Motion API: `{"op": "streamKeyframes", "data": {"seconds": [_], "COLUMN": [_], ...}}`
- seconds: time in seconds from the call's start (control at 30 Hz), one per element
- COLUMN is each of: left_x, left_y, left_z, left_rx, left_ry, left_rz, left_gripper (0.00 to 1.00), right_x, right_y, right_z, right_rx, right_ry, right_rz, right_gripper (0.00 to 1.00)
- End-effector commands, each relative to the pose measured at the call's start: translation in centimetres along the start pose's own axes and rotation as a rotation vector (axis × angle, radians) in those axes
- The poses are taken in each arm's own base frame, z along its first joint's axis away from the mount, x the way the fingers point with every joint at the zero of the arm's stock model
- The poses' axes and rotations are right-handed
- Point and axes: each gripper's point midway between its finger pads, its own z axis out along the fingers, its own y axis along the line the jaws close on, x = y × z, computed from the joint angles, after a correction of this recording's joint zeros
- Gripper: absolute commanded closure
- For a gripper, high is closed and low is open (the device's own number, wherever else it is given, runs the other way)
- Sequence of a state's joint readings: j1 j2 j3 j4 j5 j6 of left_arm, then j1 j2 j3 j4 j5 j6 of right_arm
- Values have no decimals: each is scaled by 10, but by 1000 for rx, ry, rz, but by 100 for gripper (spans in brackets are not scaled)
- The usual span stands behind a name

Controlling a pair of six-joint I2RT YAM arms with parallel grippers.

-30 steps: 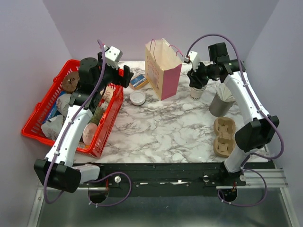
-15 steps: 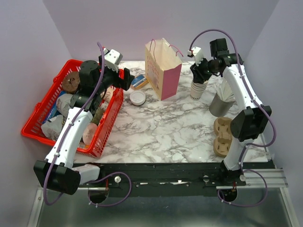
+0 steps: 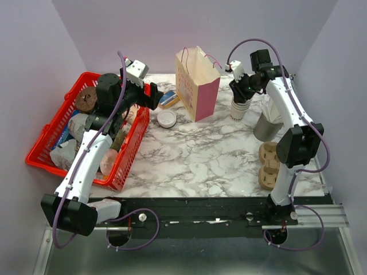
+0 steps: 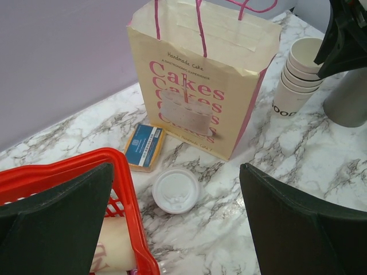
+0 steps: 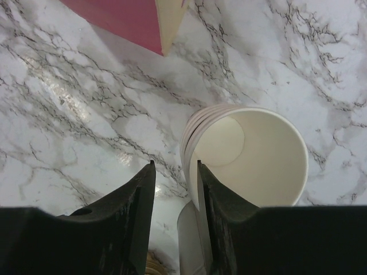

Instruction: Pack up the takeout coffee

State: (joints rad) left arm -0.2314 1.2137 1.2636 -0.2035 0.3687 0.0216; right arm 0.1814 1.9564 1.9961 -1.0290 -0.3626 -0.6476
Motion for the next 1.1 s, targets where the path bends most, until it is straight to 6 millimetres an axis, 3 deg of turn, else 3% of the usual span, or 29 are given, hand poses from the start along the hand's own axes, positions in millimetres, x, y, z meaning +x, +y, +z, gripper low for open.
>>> {"op": "streamKeyframes", "data": {"seconds": [0.0, 0.5, 0.83, 1.0, 1.07], "left_x": [-8, -8, -5, 8, 19], "left_y": [-6, -5, -5, -16, -33], "left_z": [-2, 2, 3, 5, 5], "left_rx": [24, 27, 29, 94, 151], "left_ry": [-33, -30, -22, 9, 21], "left_rz": [1, -3, -7, 44, 96], "left_gripper": [1, 1, 1, 3, 4], "right_x": [6, 9, 3, -6, -8], "right_y": [-7, -16, -16, -19, -21], "right_z": [3, 7, -4, -15, -18], "right_rx": [16, 27, 34, 58, 69], "right_ry": [31, 40, 13, -15, -21], "right_rz": [21, 46, 41, 38, 45], "right_gripper": [57, 74, 99, 99, 99]}}
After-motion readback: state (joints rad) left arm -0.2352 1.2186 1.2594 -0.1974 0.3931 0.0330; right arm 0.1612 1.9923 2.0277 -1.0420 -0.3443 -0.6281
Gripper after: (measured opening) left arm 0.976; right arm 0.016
